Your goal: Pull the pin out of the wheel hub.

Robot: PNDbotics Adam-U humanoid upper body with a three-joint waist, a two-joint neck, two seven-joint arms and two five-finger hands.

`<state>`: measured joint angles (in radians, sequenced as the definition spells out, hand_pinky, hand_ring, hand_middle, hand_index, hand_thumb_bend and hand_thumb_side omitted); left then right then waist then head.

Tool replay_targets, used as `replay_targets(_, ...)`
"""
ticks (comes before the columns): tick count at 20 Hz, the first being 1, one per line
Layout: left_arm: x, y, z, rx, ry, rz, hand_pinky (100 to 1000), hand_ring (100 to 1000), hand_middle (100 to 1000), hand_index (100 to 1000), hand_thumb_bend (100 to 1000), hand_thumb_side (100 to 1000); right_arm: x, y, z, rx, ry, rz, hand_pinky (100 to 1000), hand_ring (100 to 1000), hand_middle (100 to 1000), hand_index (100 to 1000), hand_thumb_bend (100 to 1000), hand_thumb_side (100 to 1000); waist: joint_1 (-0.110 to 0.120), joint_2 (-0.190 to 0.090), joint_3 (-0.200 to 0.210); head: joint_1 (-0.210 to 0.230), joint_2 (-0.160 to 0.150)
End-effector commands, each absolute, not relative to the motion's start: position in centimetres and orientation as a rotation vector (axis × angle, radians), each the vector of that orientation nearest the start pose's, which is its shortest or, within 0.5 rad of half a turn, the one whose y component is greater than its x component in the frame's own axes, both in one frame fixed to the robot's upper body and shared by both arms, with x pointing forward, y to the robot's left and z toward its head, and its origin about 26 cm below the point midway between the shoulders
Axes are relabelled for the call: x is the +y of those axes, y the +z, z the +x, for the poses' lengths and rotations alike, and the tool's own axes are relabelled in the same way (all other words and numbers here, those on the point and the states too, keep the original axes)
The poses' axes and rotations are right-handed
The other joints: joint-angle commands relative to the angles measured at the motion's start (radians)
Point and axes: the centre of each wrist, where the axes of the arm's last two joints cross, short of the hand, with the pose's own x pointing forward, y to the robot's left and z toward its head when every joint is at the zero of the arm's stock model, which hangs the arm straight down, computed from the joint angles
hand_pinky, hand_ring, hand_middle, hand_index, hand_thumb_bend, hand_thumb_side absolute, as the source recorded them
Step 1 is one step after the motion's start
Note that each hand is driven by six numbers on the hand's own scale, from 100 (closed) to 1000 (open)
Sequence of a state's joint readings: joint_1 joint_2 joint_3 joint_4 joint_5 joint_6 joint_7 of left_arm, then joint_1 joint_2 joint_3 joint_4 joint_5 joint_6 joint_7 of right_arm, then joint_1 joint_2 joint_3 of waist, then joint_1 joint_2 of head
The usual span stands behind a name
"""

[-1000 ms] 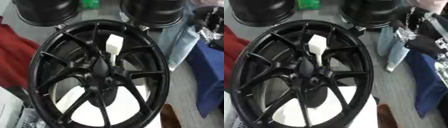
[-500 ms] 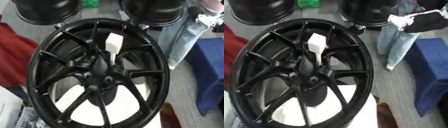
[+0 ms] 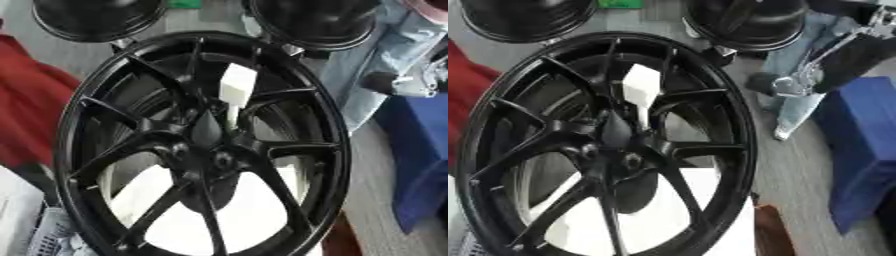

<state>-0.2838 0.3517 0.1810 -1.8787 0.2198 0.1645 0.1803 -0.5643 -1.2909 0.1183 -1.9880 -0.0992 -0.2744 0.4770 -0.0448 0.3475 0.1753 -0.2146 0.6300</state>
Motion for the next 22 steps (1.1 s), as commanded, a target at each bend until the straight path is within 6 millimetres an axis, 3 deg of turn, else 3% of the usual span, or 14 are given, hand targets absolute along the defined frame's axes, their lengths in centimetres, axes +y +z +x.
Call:
replay_targets(1, 32.1, 20.0, 31.0, -2.066, 0.052, 0.250, 755, 610, 583, 721, 307, 668, -31.2, 38.3, 26.7, 2.268, -2.507, 0.796, 877, 782, 713, 794, 351, 286, -0.003, -0.010, 0.007, -0.012, -0.020)
replay_targets(22, 31.7, 21.0, 31.3, -2.094, 0.020, 0.234, 756, 610, 583, 721, 301, 672, -27.0, 39.4, 27.1, 2.045, -2.464, 0.670, 870, 785, 716, 795, 405, 248, -0.030, 0.027, 0.079, -0.074, -0.049)
